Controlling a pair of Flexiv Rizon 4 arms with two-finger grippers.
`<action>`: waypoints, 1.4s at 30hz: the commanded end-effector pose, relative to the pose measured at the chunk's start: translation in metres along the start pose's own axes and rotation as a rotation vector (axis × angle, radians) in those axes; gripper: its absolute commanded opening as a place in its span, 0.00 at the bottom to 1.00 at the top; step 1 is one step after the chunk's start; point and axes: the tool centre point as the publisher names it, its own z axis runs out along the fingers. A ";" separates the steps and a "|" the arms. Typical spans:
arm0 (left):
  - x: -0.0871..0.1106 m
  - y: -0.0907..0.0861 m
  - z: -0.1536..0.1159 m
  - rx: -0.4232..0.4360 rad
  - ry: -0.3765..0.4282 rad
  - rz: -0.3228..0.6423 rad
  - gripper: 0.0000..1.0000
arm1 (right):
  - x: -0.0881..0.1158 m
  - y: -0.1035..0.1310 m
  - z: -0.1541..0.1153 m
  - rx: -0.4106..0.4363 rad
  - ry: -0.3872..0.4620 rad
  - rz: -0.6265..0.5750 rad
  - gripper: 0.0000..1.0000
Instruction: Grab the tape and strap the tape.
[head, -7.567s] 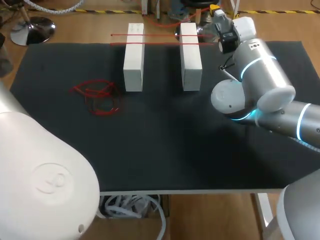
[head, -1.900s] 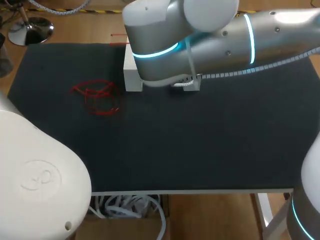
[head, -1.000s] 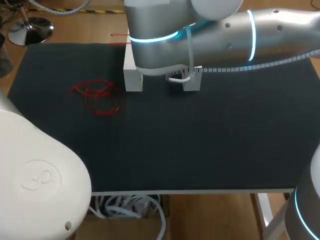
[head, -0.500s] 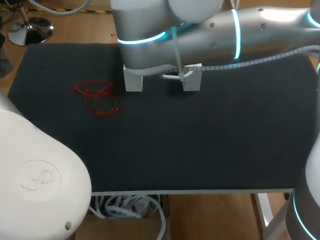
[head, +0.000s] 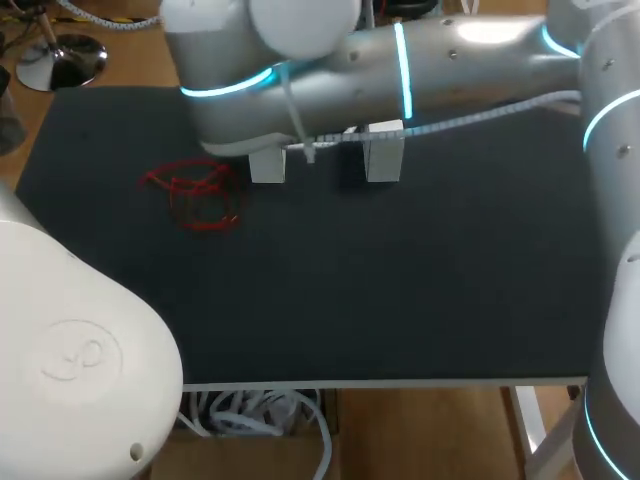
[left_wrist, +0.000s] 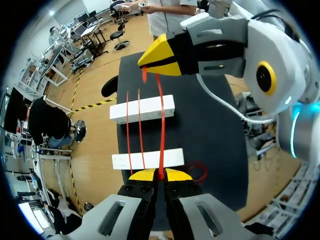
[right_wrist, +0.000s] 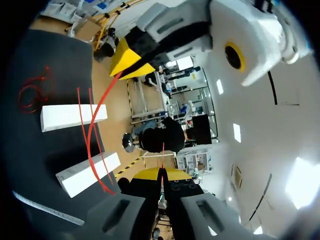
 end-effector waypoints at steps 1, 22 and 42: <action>0.000 0.000 -0.001 -0.004 0.002 -0.001 0.00 | 0.006 0.012 -0.001 0.122 -0.005 -0.051 0.00; 0.000 0.000 -0.001 -0.004 0.002 -0.001 0.00 | 0.009 0.015 -0.009 -0.001 0.041 -0.190 0.00; 0.000 0.000 -0.001 -0.004 0.002 -0.001 0.00 | 0.004 0.023 -0.001 -0.081 0.026 -0.341 0.00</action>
